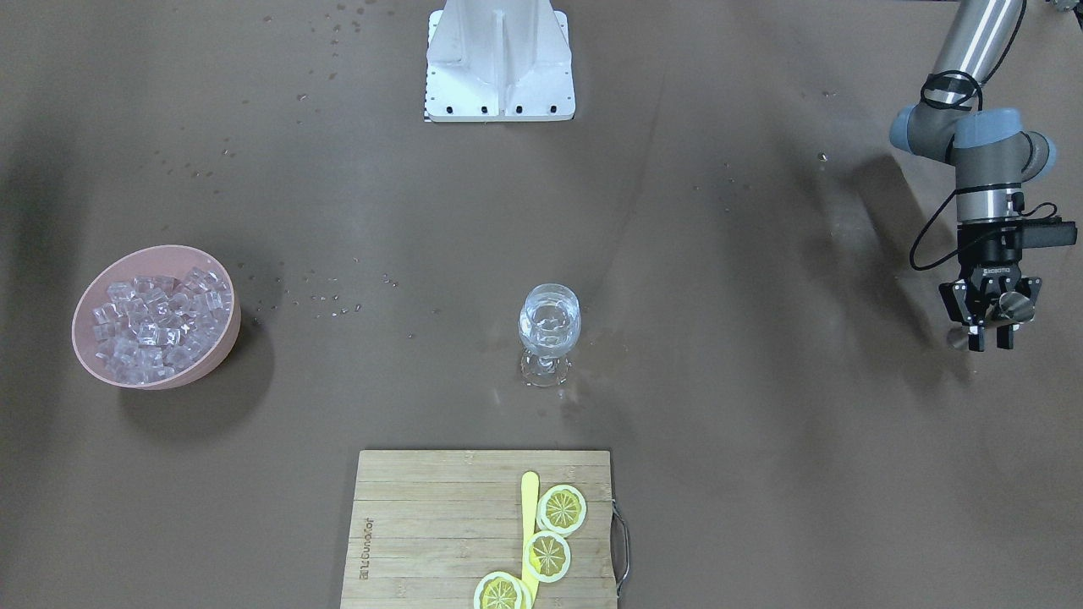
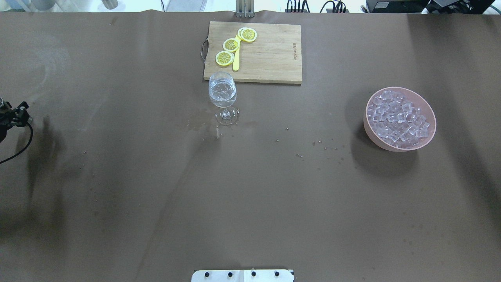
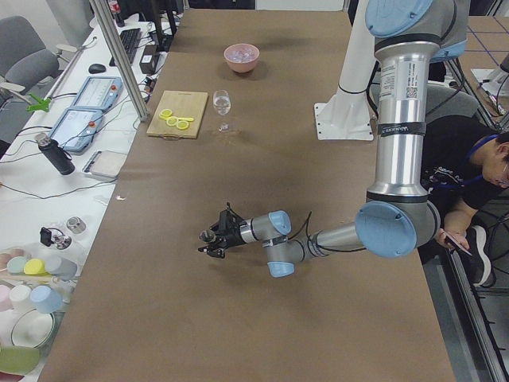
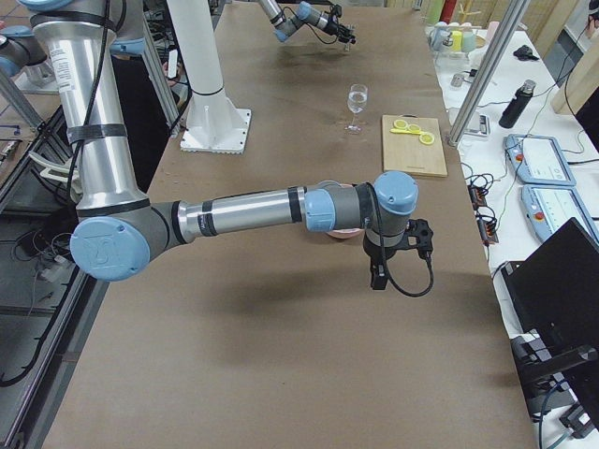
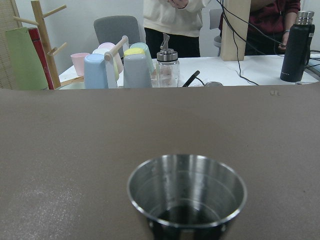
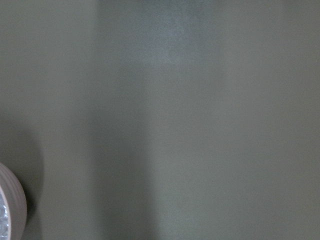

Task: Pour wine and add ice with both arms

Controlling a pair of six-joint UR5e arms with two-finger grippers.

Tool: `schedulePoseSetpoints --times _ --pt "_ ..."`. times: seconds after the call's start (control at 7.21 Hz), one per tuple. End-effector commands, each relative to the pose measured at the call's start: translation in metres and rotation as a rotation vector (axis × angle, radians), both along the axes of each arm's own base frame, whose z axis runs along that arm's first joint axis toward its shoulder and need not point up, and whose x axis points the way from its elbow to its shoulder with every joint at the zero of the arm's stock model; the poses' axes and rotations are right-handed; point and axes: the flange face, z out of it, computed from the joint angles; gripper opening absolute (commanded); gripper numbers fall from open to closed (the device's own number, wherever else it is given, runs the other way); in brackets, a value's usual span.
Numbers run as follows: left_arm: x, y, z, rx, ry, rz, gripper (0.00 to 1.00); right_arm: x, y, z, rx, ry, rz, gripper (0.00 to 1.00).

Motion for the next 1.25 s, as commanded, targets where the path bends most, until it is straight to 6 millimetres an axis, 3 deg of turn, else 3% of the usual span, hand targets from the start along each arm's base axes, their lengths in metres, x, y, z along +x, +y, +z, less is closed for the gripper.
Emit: schedulePoseSetpoints --times 0.0,0.42,0.69,1.11 --pt "0.000 0.001 -0.005 0.004 0.007 0.003 0.97 0.003 -0.002 0.000 0.004 -0.002 -0.001 1.00" --pt "-0.016 0.016 -0.023 -0.013 -0.001 0.015 0.97 0.005 -0.003 -0.004 0.012 -0.003 0.002 1.00" --pt "-0.012 0.020 -0.039 -0.047 0.023 0.096 0.97 0.005 -0.002 -0.007 0.017 -0.007 0.003 1.00" --pt "-0.023 0.028 -0.027 -0.086 0.022 0.133 0.97 0.010 -0.001 -0.006 0.015 -0.008 0.011 1.00"
